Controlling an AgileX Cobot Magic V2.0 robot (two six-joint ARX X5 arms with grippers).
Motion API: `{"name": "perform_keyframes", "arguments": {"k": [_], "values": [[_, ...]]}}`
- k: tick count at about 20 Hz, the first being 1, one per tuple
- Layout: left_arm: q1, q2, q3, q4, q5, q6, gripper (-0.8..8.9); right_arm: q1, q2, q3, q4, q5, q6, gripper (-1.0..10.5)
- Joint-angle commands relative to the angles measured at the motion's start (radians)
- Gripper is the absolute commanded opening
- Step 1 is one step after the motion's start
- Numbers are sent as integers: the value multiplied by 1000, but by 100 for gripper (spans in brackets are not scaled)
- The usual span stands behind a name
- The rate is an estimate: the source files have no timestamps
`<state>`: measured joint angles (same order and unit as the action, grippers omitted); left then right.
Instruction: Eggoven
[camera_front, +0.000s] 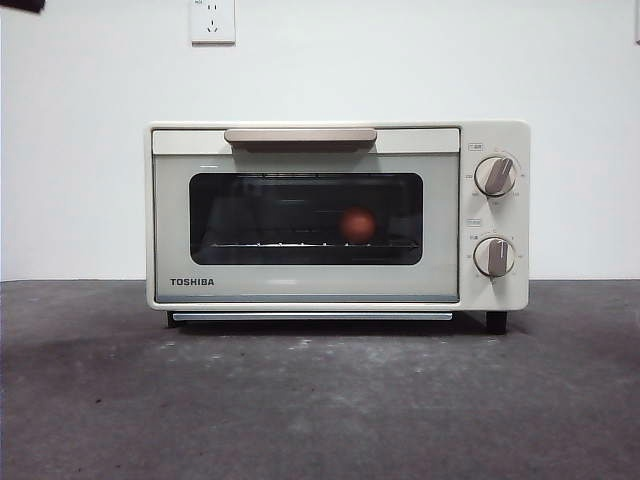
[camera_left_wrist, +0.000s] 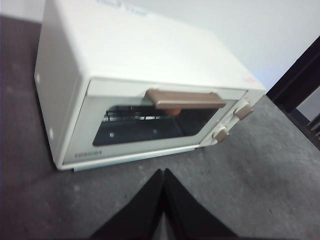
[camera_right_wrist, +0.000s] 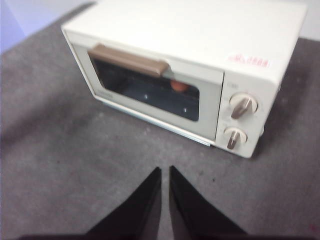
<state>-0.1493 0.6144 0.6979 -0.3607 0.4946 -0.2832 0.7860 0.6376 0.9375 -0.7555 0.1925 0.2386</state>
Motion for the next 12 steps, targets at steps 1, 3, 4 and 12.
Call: {"name": "perform_keyframes", "arguments": {"k": [1, 3, 4, 12], "values": [[-3, -17, 15, 18, -3, 29, 7, 10, 2, 8, 15, 19, -11, 6], [-3, -30, 15, 17, -3, 29, 7, 10, 1, 8, 17, 19, -11, 6], [-3, -34, 15, 17, -3, 29, 7, 10, 1, 8, 17, 19, -11, 6], [-3, -33, 15, 17, -3, 29, 7, 10, -51, 9, 17, 26, -11, 6]]}}
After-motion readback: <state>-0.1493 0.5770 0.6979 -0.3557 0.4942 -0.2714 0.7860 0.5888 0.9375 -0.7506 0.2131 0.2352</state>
